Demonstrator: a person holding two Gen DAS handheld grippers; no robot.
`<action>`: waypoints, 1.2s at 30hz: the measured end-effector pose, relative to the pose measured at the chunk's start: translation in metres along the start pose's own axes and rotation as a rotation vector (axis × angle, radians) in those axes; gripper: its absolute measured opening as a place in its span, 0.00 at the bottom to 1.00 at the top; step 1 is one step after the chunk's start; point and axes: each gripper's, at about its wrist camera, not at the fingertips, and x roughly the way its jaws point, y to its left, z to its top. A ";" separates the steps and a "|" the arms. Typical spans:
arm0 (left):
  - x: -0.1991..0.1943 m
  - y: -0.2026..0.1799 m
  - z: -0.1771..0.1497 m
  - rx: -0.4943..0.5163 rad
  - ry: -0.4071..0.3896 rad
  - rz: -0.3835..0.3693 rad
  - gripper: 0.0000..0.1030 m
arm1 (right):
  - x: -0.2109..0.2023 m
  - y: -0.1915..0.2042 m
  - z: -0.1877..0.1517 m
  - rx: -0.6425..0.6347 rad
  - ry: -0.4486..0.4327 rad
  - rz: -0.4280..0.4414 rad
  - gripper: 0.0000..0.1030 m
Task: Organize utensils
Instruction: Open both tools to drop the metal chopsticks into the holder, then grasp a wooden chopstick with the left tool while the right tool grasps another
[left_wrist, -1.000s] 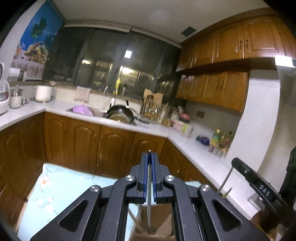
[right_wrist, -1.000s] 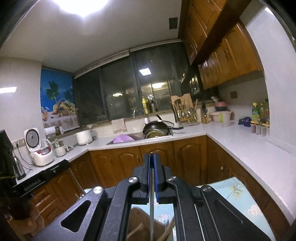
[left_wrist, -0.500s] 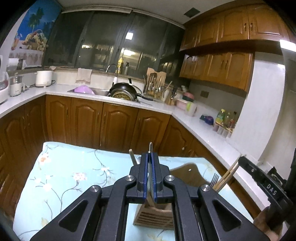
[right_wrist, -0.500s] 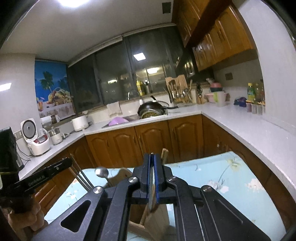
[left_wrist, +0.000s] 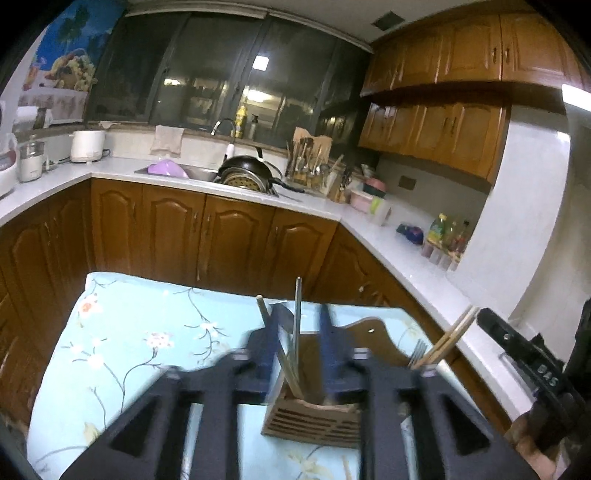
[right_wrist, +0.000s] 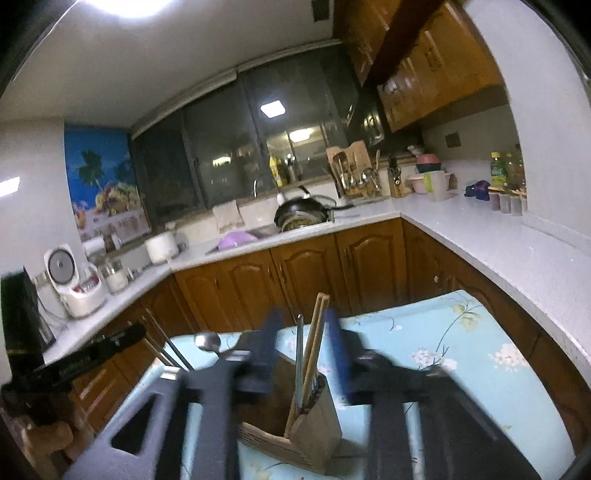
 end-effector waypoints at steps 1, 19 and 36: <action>-0.008 0.000 -0.002 -0.004 -0.017 0.000 0.45 | -0.008 -0.002 0.001 0.009 -0.016 0.002 0.60; -0.111 -0.001 -0.091 -0.016 0.053 0.047 0.82 | -0.102 -0.046 -0.052 0.149 0.067 -0.018 0.96; -0.121 -0.012 -0.126 -0.051 0.259 0.055 0.82 | -0.112 -0.069 -0.130 0.163 0.282 -0.109 0.96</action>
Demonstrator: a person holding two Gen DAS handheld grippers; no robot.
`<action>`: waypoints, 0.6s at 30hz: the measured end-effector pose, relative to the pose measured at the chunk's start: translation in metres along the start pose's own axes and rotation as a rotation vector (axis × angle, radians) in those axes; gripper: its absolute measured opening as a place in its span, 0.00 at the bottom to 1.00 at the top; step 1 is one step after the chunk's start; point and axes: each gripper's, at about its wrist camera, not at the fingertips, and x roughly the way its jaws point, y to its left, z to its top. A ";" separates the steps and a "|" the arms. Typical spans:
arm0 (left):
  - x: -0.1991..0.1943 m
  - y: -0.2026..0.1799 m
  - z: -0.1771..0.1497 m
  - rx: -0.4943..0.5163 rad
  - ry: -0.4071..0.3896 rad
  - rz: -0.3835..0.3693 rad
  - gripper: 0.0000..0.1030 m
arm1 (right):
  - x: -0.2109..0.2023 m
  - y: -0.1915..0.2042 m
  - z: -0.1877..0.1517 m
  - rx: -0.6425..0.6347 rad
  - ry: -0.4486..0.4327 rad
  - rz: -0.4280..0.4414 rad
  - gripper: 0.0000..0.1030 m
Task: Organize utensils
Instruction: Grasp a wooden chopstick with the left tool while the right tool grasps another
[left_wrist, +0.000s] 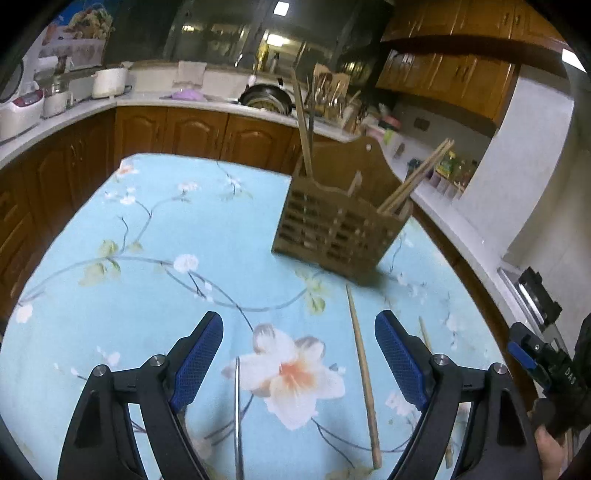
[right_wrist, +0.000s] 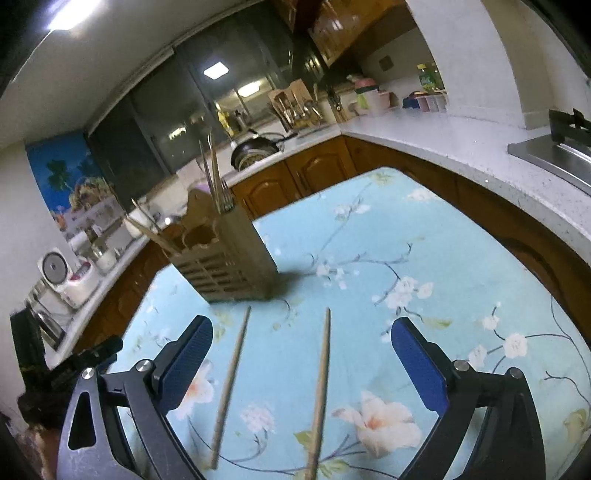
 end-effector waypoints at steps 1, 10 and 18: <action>0.002 -0.002 -0.001 0.007 0.012 0.002 0.82 | 0.002 0.001 -0.003 -0.010 0.013 -0.003 0.95; 0.023 -0.018 0.001 0.054 0.067 0.002 0.81 | 0.024 -0.001 -0.010 -0.048 0.088 -0.051 0.72; 0.063 -0.030 0.006 0.079 0.119 0.004 0.80 | 0.045 -0.005 -0.006 -0.054 0.140 -0.059 0.55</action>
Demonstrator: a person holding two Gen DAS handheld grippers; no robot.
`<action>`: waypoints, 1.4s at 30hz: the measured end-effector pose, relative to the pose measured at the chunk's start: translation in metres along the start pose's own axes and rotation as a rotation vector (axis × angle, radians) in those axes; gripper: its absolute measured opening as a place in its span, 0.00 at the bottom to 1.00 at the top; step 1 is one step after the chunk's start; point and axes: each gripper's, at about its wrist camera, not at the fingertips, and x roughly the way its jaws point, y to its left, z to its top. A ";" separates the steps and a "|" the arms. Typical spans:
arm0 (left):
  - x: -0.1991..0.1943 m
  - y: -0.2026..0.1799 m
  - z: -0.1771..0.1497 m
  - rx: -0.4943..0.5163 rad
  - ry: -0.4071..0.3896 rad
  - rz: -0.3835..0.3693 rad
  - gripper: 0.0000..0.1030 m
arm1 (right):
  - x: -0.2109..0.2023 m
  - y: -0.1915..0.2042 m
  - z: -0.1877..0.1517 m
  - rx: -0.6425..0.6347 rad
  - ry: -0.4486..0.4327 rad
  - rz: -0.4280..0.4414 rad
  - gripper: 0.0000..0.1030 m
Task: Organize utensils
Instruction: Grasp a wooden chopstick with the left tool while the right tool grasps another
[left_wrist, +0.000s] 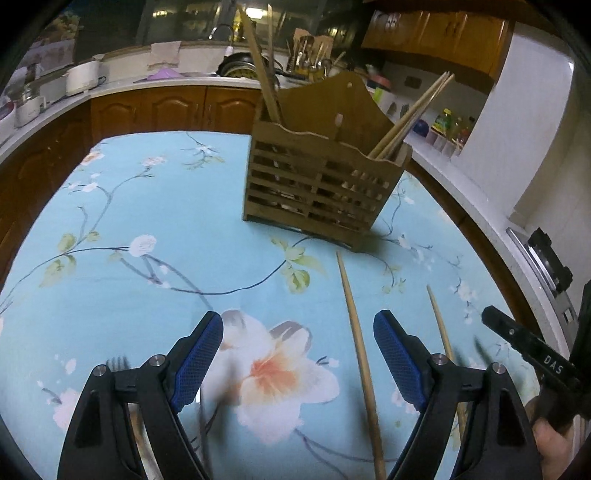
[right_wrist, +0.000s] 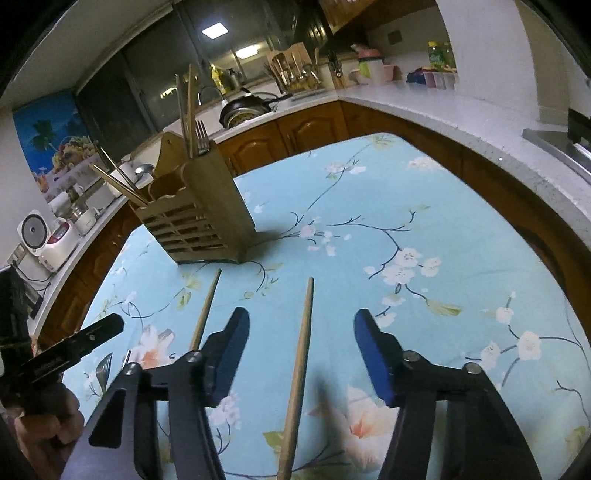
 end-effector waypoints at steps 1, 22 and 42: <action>0.006 -0.003 0.003 0.005 0.007 -0.002 0.79 | 0.004 0.000 0.002 -0.005 0.010 0.002 0.54; 0.130 -0.048 0.039 0.258 0.161 0.043 0.25 | 0.065 -0.003 0.012 -0.032 0.125 0.006 0.35; 0.122 -0.042 0.031 0.265 0.165 0.032 0.04 | 0.075 0.016 0.018 -0.151 0.158 -0.022 0.05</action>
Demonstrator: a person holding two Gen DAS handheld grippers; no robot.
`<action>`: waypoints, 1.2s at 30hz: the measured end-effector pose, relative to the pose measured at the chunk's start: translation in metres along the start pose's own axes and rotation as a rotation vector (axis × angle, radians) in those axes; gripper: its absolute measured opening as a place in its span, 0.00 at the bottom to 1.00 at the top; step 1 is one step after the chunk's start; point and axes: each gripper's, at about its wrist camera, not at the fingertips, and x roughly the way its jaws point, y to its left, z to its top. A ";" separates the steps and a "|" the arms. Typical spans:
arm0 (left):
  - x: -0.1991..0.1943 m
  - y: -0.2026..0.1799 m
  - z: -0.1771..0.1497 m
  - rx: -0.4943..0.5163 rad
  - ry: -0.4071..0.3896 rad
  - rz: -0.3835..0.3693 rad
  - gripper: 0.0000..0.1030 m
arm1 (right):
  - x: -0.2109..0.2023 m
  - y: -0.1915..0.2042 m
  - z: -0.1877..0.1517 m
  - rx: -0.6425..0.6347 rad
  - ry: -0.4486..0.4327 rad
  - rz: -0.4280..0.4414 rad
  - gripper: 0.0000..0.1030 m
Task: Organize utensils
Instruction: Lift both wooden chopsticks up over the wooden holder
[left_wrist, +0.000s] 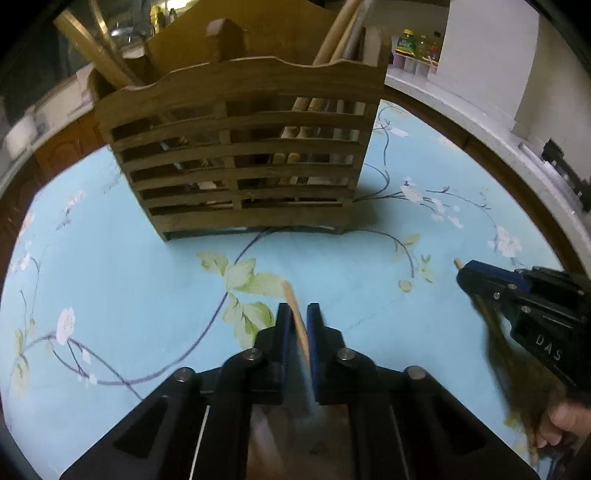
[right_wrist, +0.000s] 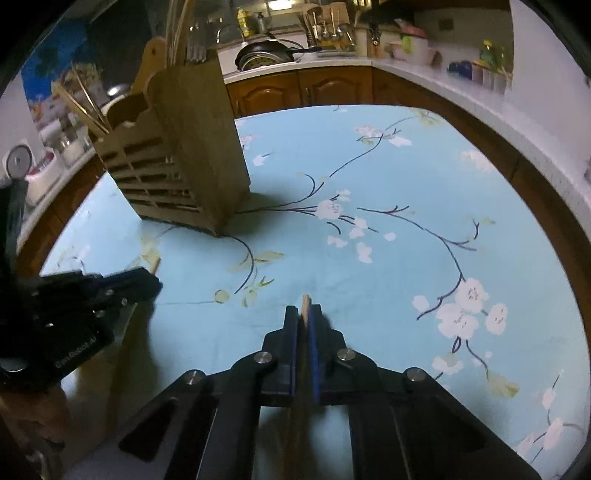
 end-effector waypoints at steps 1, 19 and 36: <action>-0.007 0.002 -0.002 -0.007 -0.016 -0.004 0.03 | -0.007 0.000 -0.001 0.011 -0.013 0.016 0.05; -0.194 0.033 -0.051 -0.142 -0.367 -0.164 0.03 | -0.162 0.042 0.017 -0.003 -0.352 0.175 0.05; -0.230 0.067 -0.064 -0.180 -0.476 -0.157 0.03 | -0.189 0.060 0.040 -0.044 -0.460 0.185 0.05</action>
